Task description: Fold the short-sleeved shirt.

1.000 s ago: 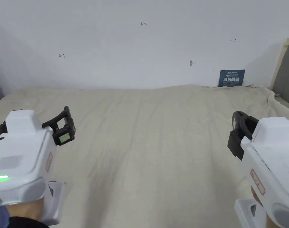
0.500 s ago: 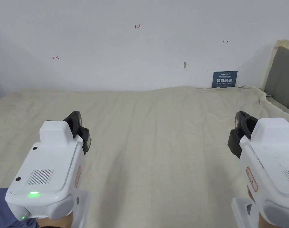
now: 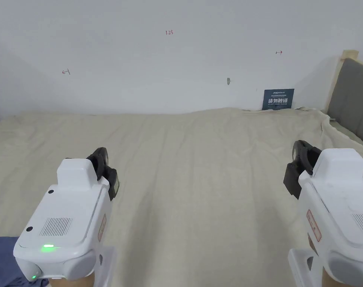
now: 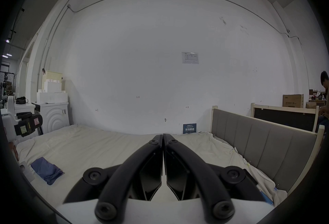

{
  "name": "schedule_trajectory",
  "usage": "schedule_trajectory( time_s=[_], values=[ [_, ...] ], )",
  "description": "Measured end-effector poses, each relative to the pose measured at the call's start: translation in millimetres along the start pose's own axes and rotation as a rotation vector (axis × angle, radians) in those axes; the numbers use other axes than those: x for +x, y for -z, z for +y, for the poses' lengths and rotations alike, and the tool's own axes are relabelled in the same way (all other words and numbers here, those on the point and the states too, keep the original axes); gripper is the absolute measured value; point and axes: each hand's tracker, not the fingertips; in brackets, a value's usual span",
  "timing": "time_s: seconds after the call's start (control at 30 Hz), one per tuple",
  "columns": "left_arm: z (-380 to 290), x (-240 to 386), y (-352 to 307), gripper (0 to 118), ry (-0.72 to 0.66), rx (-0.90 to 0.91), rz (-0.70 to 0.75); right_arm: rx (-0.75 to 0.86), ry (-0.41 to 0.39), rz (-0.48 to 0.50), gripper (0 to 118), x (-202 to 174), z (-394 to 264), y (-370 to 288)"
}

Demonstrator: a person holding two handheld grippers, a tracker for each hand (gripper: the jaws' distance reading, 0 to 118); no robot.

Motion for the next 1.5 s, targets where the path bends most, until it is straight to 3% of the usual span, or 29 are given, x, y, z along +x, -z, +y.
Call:
schedule_trajectory(
  time_s=[1.5],
  values=[
    [-14, -4, -2, 0, -0.013, -0.041, 0.001, -0.006, -0.018, 0.012, 0, -6, -3, -6]
  ],
)
